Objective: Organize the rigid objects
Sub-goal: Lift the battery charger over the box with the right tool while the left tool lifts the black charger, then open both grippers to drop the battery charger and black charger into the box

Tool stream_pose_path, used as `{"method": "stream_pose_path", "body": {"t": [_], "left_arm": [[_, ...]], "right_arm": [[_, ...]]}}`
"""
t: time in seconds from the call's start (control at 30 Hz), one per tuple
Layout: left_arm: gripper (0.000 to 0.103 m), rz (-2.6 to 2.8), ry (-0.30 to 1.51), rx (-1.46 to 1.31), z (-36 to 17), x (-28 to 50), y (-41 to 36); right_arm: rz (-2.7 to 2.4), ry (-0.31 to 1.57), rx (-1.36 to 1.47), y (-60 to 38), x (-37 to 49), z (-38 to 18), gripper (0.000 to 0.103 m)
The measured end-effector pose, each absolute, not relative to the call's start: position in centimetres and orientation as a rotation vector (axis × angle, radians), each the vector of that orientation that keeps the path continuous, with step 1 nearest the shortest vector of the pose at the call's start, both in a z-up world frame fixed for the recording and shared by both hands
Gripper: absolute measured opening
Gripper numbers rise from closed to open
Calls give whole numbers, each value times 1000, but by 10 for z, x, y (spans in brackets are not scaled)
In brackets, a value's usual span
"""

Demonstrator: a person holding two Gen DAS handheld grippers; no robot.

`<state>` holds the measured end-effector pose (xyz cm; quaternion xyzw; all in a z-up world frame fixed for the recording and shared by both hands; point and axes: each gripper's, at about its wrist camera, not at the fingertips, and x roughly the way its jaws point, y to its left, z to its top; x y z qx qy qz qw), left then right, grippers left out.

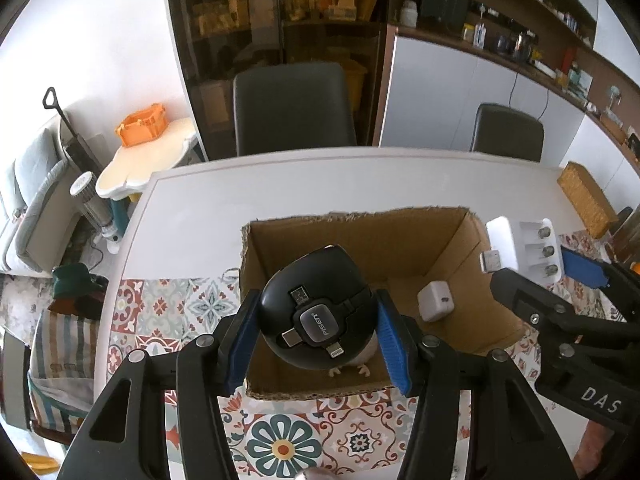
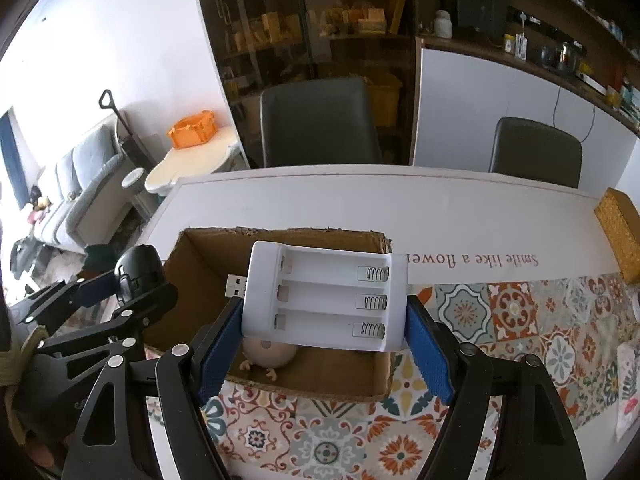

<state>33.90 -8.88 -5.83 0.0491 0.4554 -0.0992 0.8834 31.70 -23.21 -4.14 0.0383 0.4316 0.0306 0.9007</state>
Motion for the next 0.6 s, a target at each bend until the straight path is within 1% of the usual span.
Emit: {"method": "stream_pose_path", "body": {"t": [0.23,0.3,0.43,0.5,0.6], "left_arm": [[56,-175,1013,105,-76,346,-86],[65,-155,1007,118,-74,345,-85],[73,-104,968,138,-66,339,-78],[80,-61,943,146,-59,333,-72],[86,-33,919,128,-49,328,-63]], "right_arm": [[54,927,69,-232,325,-52,77],[52,932,70,-231,327,-53,77],[62,941,78,-230,330,-54,77],[74,940,76,-228,331,-53,77],[88,939,80,-222,333,-52,78]]}}
